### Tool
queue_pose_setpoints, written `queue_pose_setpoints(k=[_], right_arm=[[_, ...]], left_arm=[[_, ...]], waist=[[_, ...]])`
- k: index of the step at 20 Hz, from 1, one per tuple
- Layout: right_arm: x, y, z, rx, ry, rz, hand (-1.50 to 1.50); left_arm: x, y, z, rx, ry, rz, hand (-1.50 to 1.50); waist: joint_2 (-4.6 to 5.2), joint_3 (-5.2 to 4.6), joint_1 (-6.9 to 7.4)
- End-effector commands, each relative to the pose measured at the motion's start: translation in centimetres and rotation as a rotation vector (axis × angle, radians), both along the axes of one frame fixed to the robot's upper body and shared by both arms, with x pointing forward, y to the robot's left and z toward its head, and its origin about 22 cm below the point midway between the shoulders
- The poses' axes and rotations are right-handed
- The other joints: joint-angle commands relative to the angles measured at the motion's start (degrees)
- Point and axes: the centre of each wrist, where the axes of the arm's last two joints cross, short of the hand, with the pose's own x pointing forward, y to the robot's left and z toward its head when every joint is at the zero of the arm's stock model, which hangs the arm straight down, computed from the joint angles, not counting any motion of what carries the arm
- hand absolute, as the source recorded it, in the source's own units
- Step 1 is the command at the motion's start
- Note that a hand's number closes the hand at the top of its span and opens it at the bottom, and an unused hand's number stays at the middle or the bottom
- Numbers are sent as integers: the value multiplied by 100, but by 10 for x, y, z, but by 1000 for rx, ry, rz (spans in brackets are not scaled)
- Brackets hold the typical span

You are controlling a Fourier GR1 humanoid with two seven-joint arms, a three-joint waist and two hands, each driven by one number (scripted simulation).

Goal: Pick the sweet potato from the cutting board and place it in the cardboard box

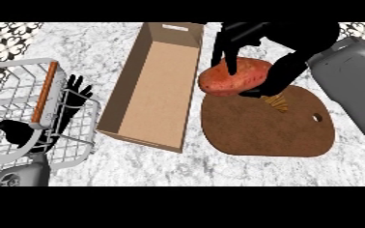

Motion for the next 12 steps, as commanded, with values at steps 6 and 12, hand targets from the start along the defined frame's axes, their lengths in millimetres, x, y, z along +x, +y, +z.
queue_pose_setpoints(k=[6, 12], right_arm=[[8, 79, -5, 6, -26, -73, 150], [12, 102, -30, -57, -85, -80, 150]], left_arm=[[20, -72, 13, -100, -130, -95, 0], [20, -75, 30, -120, -159, -102, 0]], waist=[[-4, 19, -83], [-13, 28, -66]])
